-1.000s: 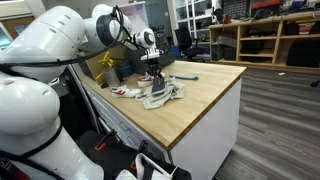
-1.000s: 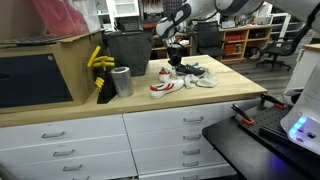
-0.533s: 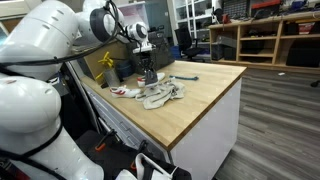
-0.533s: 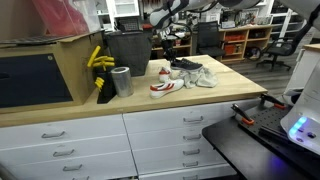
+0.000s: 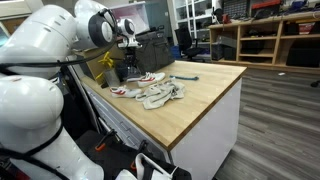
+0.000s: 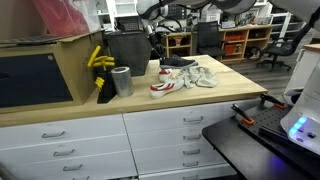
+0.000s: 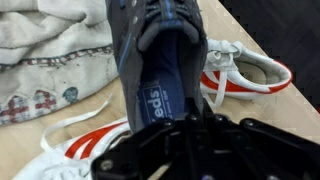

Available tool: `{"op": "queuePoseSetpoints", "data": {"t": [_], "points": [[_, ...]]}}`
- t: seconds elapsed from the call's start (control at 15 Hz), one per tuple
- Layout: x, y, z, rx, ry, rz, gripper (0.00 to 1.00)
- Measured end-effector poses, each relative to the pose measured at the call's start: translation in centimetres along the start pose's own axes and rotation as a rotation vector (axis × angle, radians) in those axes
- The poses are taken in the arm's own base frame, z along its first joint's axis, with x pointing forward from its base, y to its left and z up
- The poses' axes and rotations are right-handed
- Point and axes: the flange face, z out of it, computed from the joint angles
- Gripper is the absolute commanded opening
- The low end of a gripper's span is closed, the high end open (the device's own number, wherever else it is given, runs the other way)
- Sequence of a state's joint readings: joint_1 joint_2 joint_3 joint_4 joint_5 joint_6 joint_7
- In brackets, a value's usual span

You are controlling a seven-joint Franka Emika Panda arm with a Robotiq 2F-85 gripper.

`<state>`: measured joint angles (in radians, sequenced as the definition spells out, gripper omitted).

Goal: Move the grey shoe to the left

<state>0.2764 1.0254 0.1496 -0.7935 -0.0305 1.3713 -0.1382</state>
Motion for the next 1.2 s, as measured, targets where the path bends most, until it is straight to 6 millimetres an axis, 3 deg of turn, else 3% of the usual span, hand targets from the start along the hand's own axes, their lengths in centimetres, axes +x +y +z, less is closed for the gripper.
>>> {"op": "queuePoseSetpoints", "data": {"t": [0.33,1.0,1.2], "points": [[2.1,-1.4,0.5,0.067,0.06,0.014,0.01],[4.8,-5.0,-2.6,0.06,0.309,0.022,0.01],[5.3,-5.7,-3.7,0.062,0.385,0.047,0.25]]}}
